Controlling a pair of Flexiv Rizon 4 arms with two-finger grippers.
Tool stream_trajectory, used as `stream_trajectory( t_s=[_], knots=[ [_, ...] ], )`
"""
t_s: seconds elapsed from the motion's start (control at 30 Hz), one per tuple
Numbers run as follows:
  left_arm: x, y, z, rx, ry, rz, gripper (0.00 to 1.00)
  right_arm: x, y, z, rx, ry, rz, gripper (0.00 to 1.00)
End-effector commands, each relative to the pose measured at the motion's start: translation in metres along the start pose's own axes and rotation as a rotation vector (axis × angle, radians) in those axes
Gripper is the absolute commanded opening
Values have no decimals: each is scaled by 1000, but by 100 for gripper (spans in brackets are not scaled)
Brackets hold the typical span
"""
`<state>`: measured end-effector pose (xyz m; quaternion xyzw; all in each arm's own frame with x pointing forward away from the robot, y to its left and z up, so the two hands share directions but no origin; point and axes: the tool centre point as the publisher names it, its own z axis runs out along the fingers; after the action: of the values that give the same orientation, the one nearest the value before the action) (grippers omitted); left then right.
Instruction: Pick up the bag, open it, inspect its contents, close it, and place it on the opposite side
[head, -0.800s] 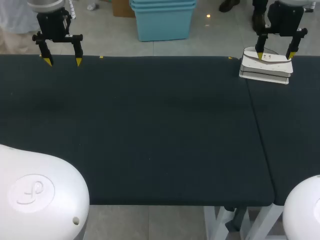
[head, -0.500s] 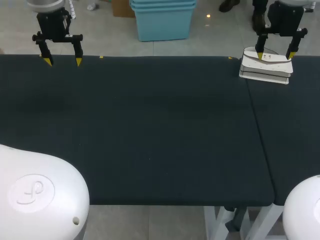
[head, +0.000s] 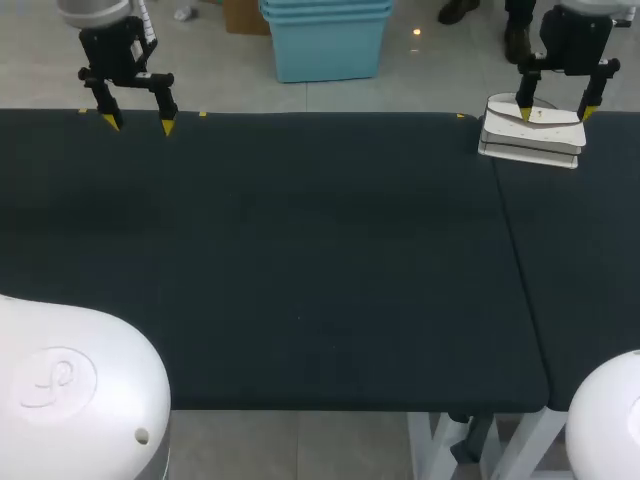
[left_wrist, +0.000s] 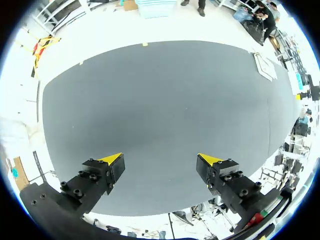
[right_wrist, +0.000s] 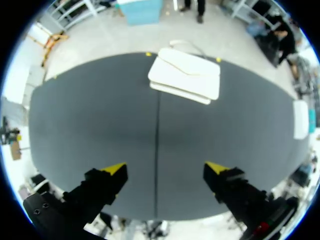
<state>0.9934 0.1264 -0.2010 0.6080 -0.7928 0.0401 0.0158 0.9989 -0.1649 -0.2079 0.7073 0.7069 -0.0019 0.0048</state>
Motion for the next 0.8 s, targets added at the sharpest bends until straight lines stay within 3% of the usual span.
stream_trajectory(
  t_s=[0.03, 0.37, 0.8],
  knots=[
    [9, 17, 10, 134, 54, 345, 100, -21, -1, 10, -10, 34, -1, 100],
    [34, 32, 33, 250, 164, 873, 100, -60, 0, 39, -2, 104, 27, 100],
    [53, 39, 50, 385, 290, 1370, 100, -82, 2, 68, -1, 166, 61, 100]
  ],
)
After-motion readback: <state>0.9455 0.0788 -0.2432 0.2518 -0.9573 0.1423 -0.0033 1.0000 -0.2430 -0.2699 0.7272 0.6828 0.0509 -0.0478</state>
